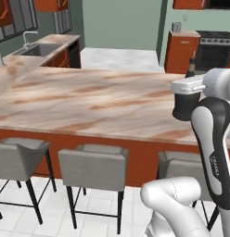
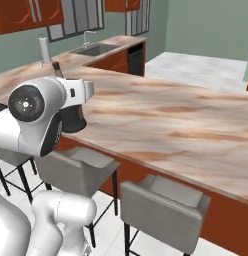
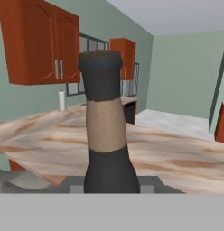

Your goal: Get the candle and the liquor from the cabinet and move them to the dining counter.

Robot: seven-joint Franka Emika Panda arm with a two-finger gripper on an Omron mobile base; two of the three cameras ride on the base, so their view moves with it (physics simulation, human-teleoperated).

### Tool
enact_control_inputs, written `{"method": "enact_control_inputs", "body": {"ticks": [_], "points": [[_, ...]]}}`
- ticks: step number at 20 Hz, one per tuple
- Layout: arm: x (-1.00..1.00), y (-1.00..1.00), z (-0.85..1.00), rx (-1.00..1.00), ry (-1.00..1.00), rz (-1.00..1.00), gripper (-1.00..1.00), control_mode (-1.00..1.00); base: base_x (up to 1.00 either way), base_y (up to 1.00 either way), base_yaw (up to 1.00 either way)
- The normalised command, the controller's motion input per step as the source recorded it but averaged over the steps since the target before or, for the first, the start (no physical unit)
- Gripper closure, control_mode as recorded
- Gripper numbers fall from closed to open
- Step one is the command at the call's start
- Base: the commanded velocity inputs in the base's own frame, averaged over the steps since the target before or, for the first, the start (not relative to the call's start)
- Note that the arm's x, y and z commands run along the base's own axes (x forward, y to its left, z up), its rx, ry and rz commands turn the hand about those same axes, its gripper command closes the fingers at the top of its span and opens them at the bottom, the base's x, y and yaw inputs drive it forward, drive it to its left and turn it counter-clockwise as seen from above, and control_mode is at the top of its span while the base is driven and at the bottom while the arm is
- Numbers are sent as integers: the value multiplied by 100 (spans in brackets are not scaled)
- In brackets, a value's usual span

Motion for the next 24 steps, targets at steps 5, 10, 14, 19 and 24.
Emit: {"method": "enact_control_inputs", "body": {"ticks": [5,10,14,19,24], "points": [[0,0,0,0,0,0,100,100,47,52,-31],[0,0,0,0,0,0,100,100,67,31,-14],[0,0,0,0,0,0,100,100,85,14,-5],[0,0,0,0,0,0,100,100,52,7,-2],[0,0,0,0,0,0,100,100,5,0,0]]}}
